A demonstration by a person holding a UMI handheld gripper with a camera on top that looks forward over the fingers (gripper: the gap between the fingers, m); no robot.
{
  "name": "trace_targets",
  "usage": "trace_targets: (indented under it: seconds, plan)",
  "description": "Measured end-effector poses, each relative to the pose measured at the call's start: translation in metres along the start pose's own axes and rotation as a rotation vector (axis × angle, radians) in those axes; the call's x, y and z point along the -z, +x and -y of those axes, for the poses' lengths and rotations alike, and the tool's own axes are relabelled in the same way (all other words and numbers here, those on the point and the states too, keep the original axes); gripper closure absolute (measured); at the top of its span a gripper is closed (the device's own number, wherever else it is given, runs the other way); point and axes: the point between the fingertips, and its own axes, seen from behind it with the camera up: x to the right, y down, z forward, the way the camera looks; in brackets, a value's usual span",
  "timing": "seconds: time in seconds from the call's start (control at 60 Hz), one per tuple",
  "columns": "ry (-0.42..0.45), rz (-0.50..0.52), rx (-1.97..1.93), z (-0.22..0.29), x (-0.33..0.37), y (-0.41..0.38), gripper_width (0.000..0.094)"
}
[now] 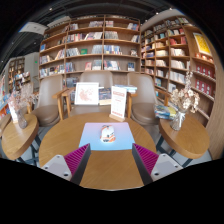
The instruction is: Arrange mouse
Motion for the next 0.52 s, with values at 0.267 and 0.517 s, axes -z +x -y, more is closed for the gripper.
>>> trace_targets:
  seconds: [0.267,0.517]
  plan:
    - [0.012,-0.002,0.046,-0.031,0.068,0.000,0.0079]
    - [0.022,0.032,0.039,-0.047,0.096,-0.007,0.0081]
